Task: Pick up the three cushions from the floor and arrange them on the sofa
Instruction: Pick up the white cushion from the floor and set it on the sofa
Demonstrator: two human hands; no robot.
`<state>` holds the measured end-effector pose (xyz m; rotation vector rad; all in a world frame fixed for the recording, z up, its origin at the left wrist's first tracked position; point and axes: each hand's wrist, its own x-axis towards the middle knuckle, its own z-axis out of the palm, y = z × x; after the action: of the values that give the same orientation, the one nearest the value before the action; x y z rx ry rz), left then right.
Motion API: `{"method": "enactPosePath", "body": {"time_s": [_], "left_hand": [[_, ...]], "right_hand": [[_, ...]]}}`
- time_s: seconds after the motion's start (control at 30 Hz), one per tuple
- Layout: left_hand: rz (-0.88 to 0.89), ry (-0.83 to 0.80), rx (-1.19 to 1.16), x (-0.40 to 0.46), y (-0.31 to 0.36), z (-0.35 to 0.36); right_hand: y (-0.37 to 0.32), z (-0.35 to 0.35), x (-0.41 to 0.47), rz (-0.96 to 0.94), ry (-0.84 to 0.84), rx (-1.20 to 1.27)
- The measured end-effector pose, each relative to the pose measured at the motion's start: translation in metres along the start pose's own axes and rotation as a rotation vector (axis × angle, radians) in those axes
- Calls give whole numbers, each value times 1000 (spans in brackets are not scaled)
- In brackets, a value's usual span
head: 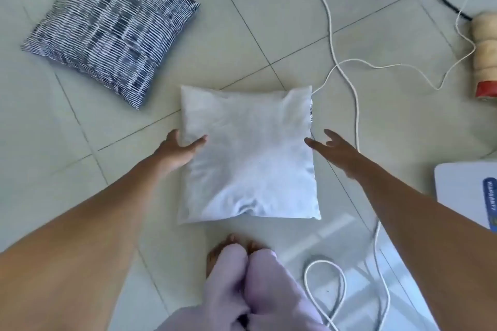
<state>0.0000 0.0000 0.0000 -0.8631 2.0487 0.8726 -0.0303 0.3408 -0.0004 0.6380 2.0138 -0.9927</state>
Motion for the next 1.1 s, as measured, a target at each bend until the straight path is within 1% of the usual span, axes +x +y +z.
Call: {"method": "enactPosePath", "body": {"time_s": [0.07, 0.2, 0.23, 0.33, 0.47, 0.57, 0.73, 0.9, 1.03, 1.1], "left_hand": [[-24, 28, -105, 32, -5, 9], [-53, 24, -304, 83, -13, 31], [-50, 16, -373, 91, -14, 36], [-88, -35, -566, 98, -18, 43], [-122, 8, -731, 84, -15, 44], [-100, 59, -785, 53, -10, 30], [-13, 108, -818, -44, 21, -32], [120, 145, -870, -165, 79, -127], [299, 213, -936, -285, 136, -220], [393, 207, -961, -328, 154, -251]], "right_hand": [[11, 5, 33, 4, -22, 115], [37, 23, 95, 49, -163, 250], [42, 28, 105, 35, -195, 306], [48, 42, 120, -79, -280, 476], [43, 38, 103, -123, -280, 529], [29, 26, 69, -134, -262, 521], [-22, -11, -29, -167, -193, 511], [-109, -79, -149, -278, -184, 503], [-204, -145, -265, -442, -127, 499], [-239, -166, -312, -529, -116, 504]]}}
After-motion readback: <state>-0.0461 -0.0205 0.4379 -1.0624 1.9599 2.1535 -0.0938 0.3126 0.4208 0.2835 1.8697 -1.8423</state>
